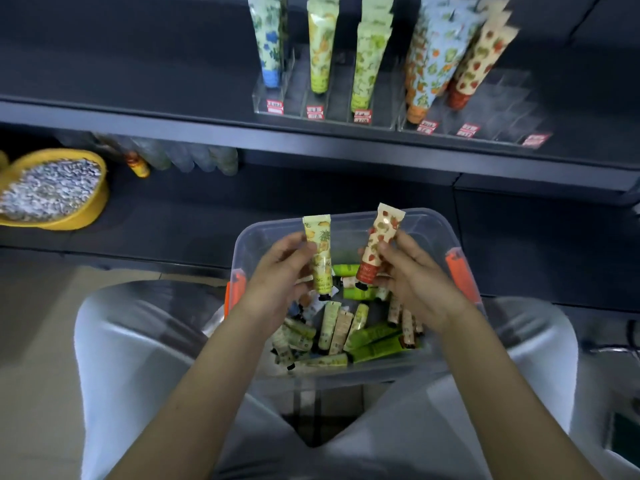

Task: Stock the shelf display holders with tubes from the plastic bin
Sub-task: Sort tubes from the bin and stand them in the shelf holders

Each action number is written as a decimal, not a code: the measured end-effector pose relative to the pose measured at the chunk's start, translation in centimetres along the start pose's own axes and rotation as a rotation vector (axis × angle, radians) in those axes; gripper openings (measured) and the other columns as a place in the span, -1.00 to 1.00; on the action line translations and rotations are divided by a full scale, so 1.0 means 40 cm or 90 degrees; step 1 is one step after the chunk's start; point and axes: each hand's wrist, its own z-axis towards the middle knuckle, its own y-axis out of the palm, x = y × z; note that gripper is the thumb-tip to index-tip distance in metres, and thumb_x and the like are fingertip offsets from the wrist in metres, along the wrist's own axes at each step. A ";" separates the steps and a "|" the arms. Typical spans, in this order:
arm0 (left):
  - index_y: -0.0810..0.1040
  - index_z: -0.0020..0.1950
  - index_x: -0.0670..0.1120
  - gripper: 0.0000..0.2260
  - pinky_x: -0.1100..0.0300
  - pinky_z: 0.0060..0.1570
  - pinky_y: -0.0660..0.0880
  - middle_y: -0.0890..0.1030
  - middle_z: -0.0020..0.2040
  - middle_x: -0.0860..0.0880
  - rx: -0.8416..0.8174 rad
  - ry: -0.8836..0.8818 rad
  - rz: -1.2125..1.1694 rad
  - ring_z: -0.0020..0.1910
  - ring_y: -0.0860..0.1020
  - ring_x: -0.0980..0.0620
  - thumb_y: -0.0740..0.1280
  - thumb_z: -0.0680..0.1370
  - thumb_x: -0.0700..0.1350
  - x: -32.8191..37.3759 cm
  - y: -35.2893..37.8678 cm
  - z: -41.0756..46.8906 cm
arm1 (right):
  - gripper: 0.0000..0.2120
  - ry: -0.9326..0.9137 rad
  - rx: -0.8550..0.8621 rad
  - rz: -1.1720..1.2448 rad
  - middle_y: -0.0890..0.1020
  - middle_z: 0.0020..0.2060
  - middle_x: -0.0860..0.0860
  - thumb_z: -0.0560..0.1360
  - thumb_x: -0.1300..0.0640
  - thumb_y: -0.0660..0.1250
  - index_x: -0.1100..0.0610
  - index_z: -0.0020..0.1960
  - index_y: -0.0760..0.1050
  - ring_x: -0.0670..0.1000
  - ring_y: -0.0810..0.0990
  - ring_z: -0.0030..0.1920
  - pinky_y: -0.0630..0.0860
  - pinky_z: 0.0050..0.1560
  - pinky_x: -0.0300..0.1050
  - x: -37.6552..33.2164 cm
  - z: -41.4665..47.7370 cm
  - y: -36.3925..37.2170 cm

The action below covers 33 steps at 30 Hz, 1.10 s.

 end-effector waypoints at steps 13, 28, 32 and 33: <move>0.52 0.19 -0.08 -0.81 0.01 -0.03 0.59 0.62 0.06 -0.11 -0.078 0.188 0.088 0.02 0.61 -0.06 0.27 0.58 -0.19 0.227 0.132 0.010 | -0.87 -0.258 0.169 -0.160 0.68 -0.16 -0.11 0.55 0.18 0.30 -0.02 0.04 0.47 -0.08 0.65 -0.02 0.53 0.06 -0.12 -0.251 -0.004 -0.007; 0.49 0.25 -0.14 -0.75 0.05 0.00 0.60 0.62 0.02 -0.06 -0.070 0.190 0.100 -0.01 0.59 -0.01 0.31 0.57 -0.15 0.288 0.248 0.076 | -0.84 -0.394 0.411 -0.254 0.61 0.05 -0.01 0.53 0.21 0.30 -0.01 0.04 0.45 -0.07 0.60 0.06 0.56 0.14 -0.03 -0.434 0.115 -0.163; 0.51 0.22 -0.11 -0.77 0.03 0.03 0.59 0.62 0.06 -0.06 -0.064 0.185 0.106 0.01 0.59 -0.02 0.32 0.57 -0.15 0.285 0.253 0.103 | -0.85 -0.377 0.400 -0.296 0.60 0.00 -0.06 0.52 0.17 0.31 -0.01 0.06 0.45 -0.05 0.59 0.06 0.56 0.13 0.05 -0.434 0.173 -0.169; 0.52 0.20 -0.10 -0.78 0.03 0.03 0.59 0.63 0.06 -0.06 -0.062 0.185 0.108 0.01 0.59 -0.02 0.32 0.57 -0.14 0.284 0.253 0.108 | -0.85 -0.376 0.403 -0.304 0.59 -0.02 -0.07 0.53 0.16 0.31 -0.01 0.06 0.45 -0.05 0.60 0.04 0.56 0.12 0.05 -0.434 0.183 -0.169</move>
